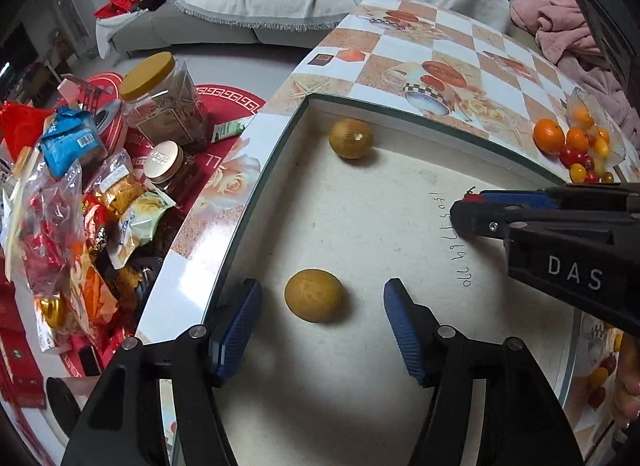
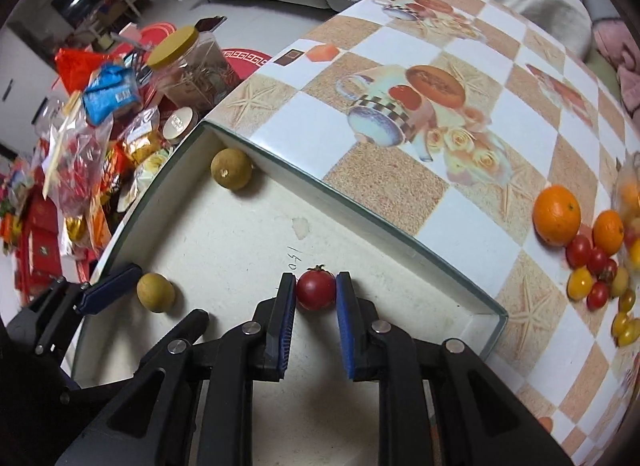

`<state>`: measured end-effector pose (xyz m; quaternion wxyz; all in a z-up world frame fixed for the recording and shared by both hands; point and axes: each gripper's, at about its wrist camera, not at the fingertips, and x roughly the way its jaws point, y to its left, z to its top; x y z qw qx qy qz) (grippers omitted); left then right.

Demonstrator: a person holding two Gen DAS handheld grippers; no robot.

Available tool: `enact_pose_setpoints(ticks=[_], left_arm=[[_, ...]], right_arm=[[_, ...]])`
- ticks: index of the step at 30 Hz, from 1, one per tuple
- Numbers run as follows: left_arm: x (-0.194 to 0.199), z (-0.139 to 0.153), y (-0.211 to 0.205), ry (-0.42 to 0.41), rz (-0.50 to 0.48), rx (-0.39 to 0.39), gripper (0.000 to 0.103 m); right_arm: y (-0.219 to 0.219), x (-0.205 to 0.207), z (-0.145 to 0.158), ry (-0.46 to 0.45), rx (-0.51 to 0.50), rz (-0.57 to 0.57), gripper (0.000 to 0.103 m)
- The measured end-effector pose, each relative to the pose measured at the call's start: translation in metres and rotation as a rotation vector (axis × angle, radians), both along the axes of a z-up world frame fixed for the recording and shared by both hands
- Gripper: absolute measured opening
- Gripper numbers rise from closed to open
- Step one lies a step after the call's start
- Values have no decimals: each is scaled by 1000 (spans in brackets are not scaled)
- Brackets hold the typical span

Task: Organize fruits
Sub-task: 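Lower the brown fruit and red tomato into the white tray, open both grippers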

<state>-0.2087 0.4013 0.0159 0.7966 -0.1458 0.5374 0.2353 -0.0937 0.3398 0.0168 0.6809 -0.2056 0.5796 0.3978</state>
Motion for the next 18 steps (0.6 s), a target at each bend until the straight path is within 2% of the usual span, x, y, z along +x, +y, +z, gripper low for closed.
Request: enact_pose_setpoints(ticks=[2, 6, 10, 18], left_arm=[[0, 0, 0, 0, 9, -5, 65], [0, 1, 2, 8, 6, -20, 65], [1, 5, -2, 15, -8, 1, 65], [3, 22, -21, 10, -56, 18, 65]], right_arm=[[0, 1, 0, 17, 12, 2, 30], [-5, 4, 5, 34, 41, -24, 62], [-11, 4, 18, 29, 84, -41, 78], [-47, 7, 47, 15, 151, -127, 80]])
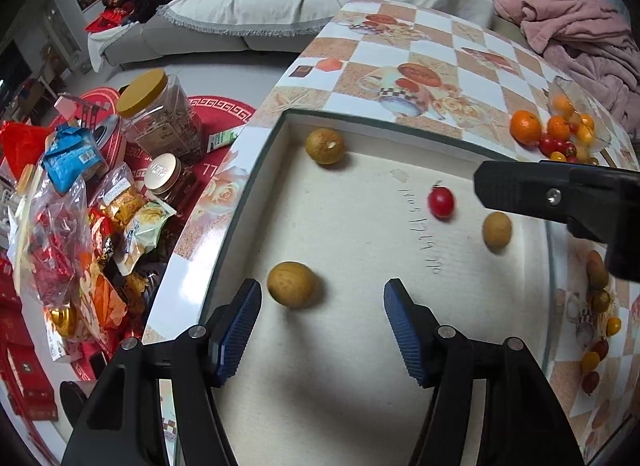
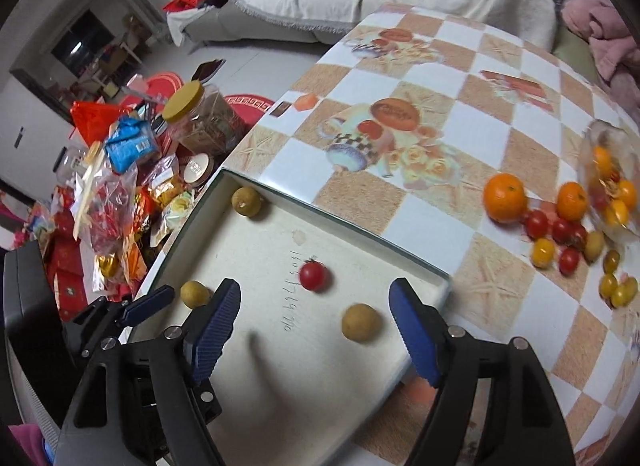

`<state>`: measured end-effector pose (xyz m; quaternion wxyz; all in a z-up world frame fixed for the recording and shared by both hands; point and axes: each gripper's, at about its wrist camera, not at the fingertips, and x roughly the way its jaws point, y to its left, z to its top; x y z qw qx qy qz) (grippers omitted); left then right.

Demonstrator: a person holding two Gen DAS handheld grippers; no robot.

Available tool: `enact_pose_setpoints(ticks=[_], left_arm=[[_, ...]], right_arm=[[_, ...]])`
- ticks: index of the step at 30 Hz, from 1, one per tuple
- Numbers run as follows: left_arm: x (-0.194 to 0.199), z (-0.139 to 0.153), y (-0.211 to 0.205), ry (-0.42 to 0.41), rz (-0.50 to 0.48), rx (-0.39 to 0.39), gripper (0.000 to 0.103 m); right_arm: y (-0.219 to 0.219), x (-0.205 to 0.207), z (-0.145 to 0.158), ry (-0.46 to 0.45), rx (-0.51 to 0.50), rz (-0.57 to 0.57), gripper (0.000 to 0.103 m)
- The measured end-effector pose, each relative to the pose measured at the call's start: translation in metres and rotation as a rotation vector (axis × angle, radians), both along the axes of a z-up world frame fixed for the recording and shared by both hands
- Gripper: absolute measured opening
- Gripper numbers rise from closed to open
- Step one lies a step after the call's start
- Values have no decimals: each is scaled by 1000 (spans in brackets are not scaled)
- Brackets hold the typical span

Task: Organize fruits
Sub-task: 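Lower the brown fruit and red tomato into the white tray, open both grippers, then grasp a yellow cherry tomato with each gripper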

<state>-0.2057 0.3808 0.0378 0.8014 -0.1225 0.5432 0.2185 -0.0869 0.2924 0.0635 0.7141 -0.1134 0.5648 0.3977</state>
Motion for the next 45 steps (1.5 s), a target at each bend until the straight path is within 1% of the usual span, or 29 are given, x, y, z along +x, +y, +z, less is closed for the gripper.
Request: enact_pose_setpoints(ticks=[5, 10, 13, 18, 22, 25, 32, 33, 34, 36, 37, 39, 42, 45], left_arm=[[14, 12, -26, -13, -77, 10, 65], [37, 21, -56, -31, -159, 2, 65], [55, 26, -75, -46, -204, -11, 65], [91, 34, -105, -67, -269, -19, 65], [119, 37, -124, -77, -291, -29, 65], [139, 33, -135, -77, -292, -39, 65], [177, -3, -143, -25, -243, -72, 65], [182, -8, -144, -20, -242, -71, 65], [185, -12, -145, -14, -243, -68, 65], [193, -18, -147, -6, -243, -68, 65], [196, -20, -147, -6, -240, -67, 65], [201, -23, -146, -6, -231, -66, 65], [207, -25, -145, -15, -215, -73, 65], [214, -26, -145, -22, -209, -65, 65]], right_arm=[[-51, 9, 6, -1, -12, -110, 80], [-114, 20, 0, 11, -55, -243, 80], [-153, 28, -7, 14, -93, -325, 80], [-204, 51, -14, 18, -122, -447, 80], [-230, 70, -21, 23, -142, -493, 80], [-239, 85, -27, 21, -149, -499, 80], [-235, 110, -42, 11, -148, -482, 80], [-234, 114, -44, 6, -147, -476, 78], [-232, 117, -45, 1, -146, -472, 71], [-228, 124, -48, -7, -145, -462, 62], [-227, 128, -49, -13, -143, -459, 60], [-222, 134, -49, -37, -143, -449, 58], [-216, 142, -50, -52, -137, -438, 57], [-211, 147, -50, -59, -129, -433, 54]])
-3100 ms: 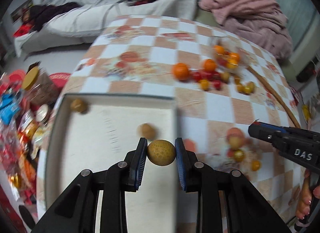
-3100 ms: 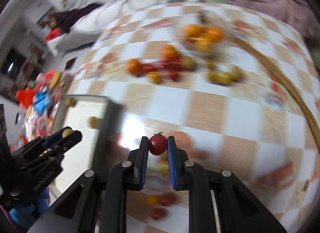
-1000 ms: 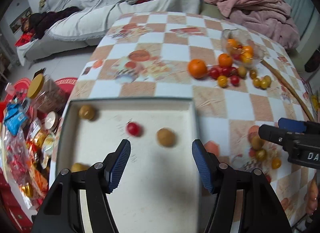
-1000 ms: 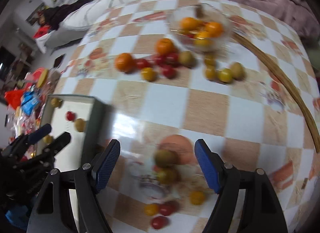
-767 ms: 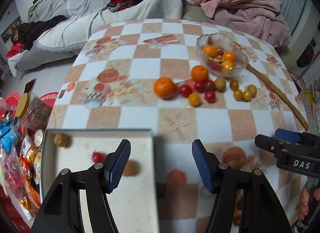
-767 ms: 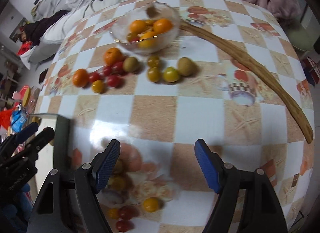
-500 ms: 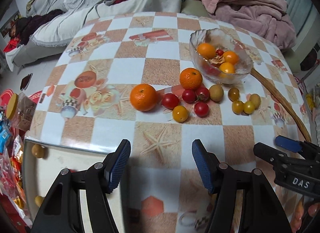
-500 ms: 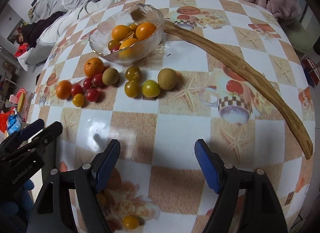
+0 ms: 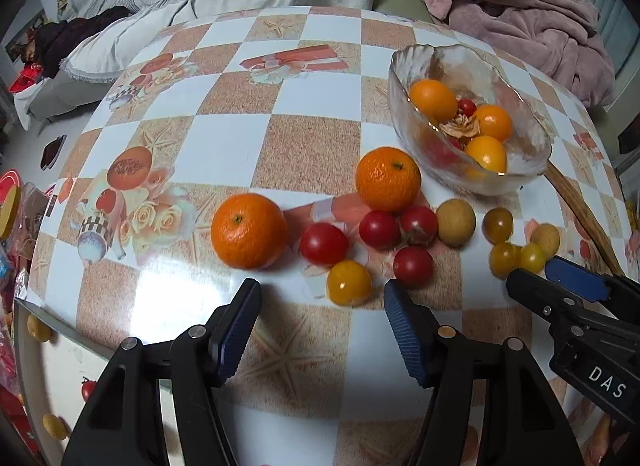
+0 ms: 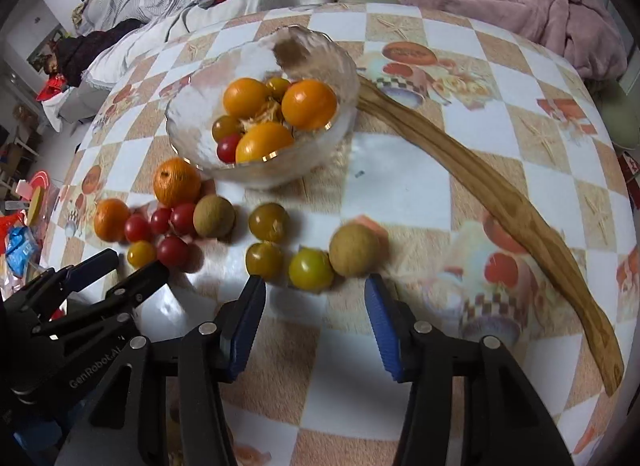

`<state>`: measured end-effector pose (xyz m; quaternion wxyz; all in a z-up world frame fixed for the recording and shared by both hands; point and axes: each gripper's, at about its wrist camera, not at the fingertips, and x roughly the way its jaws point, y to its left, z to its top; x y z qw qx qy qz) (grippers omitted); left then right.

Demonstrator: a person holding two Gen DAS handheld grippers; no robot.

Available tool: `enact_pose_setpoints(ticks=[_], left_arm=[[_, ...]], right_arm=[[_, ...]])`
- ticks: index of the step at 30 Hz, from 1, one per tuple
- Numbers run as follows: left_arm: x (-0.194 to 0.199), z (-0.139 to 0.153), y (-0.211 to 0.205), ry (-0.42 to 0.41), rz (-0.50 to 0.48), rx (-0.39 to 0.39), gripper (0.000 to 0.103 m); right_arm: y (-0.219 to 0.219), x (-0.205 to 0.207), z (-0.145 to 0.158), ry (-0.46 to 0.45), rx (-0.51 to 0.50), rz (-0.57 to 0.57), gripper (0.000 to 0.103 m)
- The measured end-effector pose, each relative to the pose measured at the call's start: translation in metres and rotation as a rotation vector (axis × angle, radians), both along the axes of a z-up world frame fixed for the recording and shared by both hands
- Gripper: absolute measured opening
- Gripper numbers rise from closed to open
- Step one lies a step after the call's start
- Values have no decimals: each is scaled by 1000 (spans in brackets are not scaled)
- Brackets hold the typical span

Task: Organize fruits
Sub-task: 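Grasp a yellow cherry tomato with each gripper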

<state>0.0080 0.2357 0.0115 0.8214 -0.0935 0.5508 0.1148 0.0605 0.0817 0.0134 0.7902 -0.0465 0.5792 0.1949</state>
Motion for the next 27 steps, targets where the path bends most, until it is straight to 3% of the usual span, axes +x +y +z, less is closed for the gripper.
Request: enact_pose_setpoints(ticks=[4, 10, 17, 27], left_arm=[[2, 0, -2, -7, 4, 12, 63], [-1, 3, -4, -41, -26, -19, 22], [-17, 9, -5, -47, -31, -79, 22], [-53, 35, 3, -80, -42, -90, 22]], right_arm=[[2, 3, 0, -5, 0, 3, 24], [-11, 2, 4, 33, 60, -26, 24], [-24, -14, 10, 59, 95, -45, 24], [-23, -42, 18, 93, 106, -20, 24]])
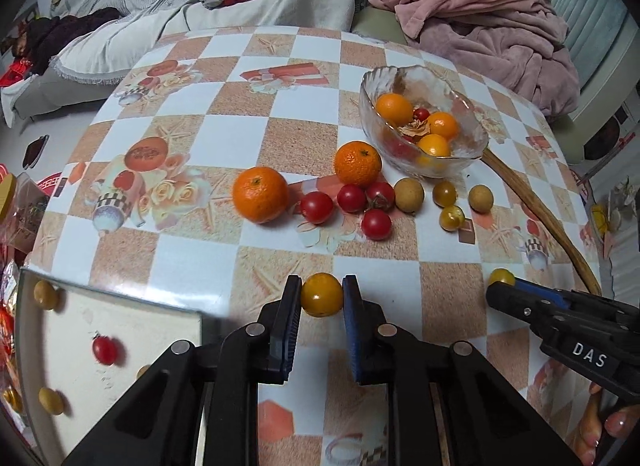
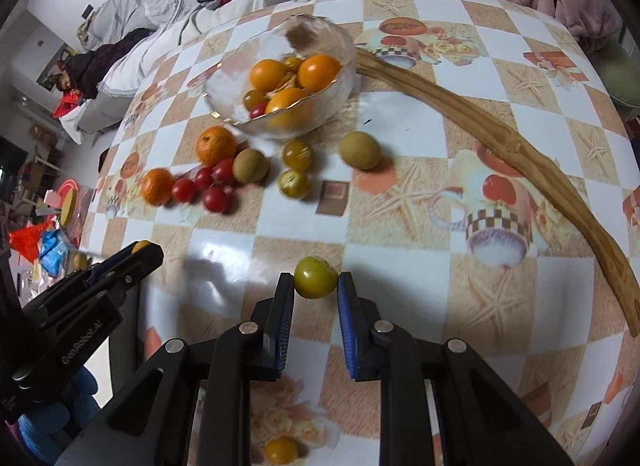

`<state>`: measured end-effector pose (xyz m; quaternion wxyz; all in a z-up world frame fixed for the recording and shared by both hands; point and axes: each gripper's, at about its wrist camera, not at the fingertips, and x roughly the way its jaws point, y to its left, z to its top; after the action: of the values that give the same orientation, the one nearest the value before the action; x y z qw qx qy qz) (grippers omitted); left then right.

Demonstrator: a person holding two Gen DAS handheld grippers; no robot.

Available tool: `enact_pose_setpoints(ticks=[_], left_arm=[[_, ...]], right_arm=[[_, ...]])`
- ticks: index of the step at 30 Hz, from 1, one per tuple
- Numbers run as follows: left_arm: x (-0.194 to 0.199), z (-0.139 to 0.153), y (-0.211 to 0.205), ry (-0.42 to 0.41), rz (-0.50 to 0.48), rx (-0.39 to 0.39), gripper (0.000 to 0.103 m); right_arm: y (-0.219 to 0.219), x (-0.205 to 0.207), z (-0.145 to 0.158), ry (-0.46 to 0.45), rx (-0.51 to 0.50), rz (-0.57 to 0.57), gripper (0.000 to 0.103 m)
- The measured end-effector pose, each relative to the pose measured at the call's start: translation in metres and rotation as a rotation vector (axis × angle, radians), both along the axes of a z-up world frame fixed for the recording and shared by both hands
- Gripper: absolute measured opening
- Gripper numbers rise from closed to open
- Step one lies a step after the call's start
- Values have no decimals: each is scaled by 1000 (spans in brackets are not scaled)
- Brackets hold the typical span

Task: Organize fruits
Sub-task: 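Grasp a yellow cherry tomato with each gripper, then carry both yellow cherry tomatoes into the white tray and open both grippers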

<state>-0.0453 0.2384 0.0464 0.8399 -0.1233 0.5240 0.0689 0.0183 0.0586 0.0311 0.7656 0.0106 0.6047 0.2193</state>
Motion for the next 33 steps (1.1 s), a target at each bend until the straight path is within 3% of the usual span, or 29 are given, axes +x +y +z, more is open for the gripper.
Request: enact_pose_setpoints(ticks=[7, 17, 25, 33], left_arm=[[-37, 17, 17, -16, 19, 9, 22], [-111, 25, 72, -1, 156, 43, 22], [-170, 16, 125, 27, 313, 59, 22], [-207, -9, 156, 71, 411, 64, 22]], right_arm=[[25, -20, 15, -14, 13, 62, 24], [101, -60, 32, -22, 41, 230, 24], [181, -98, 38, -15, 67, 403, 24], [250, -124, 19, 35, 63, 515, 24]])
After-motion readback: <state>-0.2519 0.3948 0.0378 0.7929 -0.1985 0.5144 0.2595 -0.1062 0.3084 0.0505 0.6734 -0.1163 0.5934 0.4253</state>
